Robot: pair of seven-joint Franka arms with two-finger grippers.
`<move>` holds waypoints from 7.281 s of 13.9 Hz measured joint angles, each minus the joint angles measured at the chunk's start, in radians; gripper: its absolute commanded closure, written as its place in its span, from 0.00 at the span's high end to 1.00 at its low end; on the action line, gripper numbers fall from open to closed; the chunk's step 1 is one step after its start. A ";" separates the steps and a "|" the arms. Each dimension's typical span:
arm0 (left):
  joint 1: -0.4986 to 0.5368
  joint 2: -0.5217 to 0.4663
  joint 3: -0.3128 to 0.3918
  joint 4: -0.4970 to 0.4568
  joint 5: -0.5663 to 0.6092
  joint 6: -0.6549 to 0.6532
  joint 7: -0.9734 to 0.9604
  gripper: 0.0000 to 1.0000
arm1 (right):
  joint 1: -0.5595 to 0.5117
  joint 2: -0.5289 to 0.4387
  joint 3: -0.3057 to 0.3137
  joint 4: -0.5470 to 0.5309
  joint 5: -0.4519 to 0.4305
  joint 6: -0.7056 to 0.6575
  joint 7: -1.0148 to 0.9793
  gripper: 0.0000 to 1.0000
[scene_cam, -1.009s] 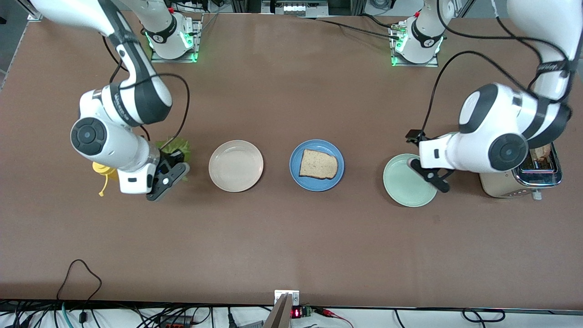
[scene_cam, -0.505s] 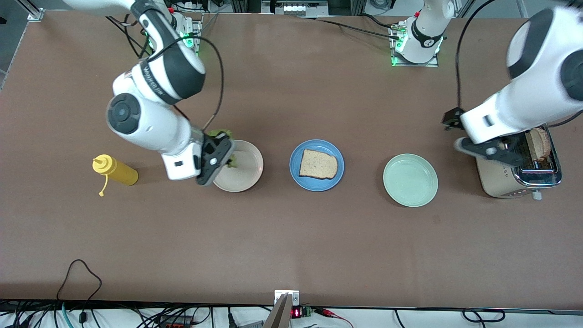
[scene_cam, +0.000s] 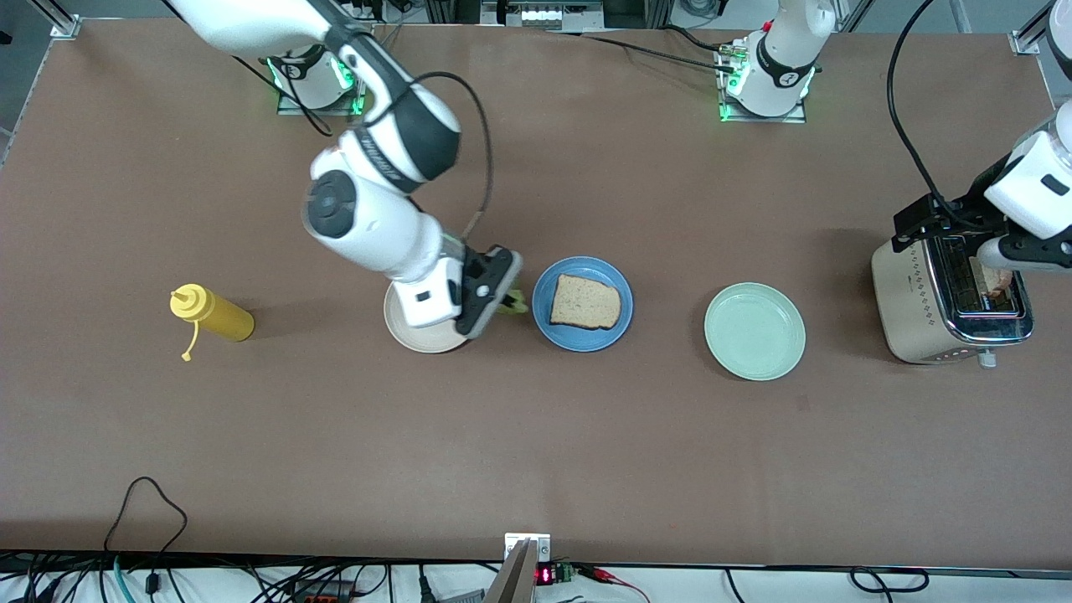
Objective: Make sandwich in blue plate with both arms
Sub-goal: 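Lay the lettuce on the bread and withdraw the right gripper, then grasp the yellow mustard bottle with the right gripper, then lift the mustard bottle and carry it over the blue plate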
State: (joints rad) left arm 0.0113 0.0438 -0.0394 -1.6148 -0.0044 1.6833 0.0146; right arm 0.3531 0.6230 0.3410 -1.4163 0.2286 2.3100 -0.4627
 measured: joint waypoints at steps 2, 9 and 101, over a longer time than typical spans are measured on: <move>-0.009 -0.033 -0.002 -0.024 0.004 -0.041 -0.008 1.00 | 0.070 0.062 -0.001 0.006 0.000 0.141 0.058 0.00; -0.018 -0.041 -0.006 -0.037 0.043 -0.047 -0.008 1.00 | 0.166 0.204 -0.025 0.053 0.000 0.291 0.109 0.00; -0.018 -0.041 -0.007 -0.038 0.042 -0.073 -0.014 1.00 | -0.100 0.091 -0.408 0.084 0.738 -0.284 -1.343 0.28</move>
State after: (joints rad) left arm -0.0071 0.0028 -0.0465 -1.6528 0.0373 1.6099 0.0007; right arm 0.2536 0.7141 -0.0670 -1.3322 0.9668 2.0262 -1.8060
